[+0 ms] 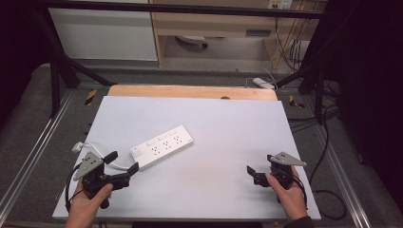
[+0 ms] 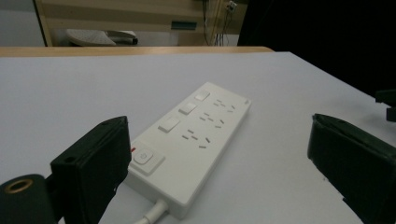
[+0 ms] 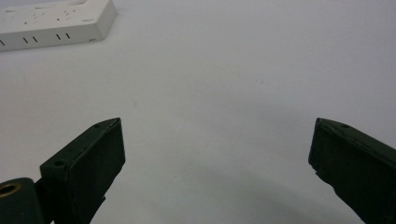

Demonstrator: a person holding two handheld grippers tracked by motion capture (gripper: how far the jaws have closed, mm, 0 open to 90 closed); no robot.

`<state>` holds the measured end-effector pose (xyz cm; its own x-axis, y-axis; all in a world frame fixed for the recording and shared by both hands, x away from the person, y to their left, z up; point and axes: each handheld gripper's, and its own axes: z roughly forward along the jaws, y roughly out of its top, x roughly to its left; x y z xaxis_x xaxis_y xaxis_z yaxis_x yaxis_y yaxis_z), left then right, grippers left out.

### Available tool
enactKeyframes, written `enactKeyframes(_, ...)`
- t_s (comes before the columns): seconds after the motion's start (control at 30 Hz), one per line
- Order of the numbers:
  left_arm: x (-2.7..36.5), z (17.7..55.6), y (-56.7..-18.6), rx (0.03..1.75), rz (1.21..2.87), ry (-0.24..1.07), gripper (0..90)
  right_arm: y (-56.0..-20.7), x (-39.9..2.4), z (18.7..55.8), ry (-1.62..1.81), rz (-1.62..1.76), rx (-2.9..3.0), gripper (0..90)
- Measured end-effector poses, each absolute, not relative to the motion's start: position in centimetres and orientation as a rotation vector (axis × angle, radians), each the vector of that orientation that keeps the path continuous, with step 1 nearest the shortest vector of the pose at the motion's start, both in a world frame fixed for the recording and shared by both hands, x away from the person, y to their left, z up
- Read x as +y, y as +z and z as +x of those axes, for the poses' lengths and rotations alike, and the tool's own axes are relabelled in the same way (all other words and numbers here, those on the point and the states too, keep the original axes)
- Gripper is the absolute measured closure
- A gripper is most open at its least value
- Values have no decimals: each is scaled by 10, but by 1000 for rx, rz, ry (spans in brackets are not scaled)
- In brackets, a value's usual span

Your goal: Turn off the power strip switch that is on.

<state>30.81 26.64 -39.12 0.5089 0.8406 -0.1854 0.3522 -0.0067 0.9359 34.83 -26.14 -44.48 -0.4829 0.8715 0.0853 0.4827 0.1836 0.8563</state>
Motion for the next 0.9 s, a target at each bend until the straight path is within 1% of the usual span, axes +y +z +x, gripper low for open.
enactKeyframes(0.27, 263, 320, -376, 1048, 1601, 533, 63, -444, -259, 348, 1240, 1252, 2058, 36)
enactKeyframes(0.5, 250, 331, -363, 1017, 1632, 531, 61, -444, -256, 348, 1241, 1241, 2068, 35)
enactKeyframes(0.9, 230, 347, -350, 978, 1663, 526, 60, -444, -256, 348, 1243, 1243, 2065, 37)
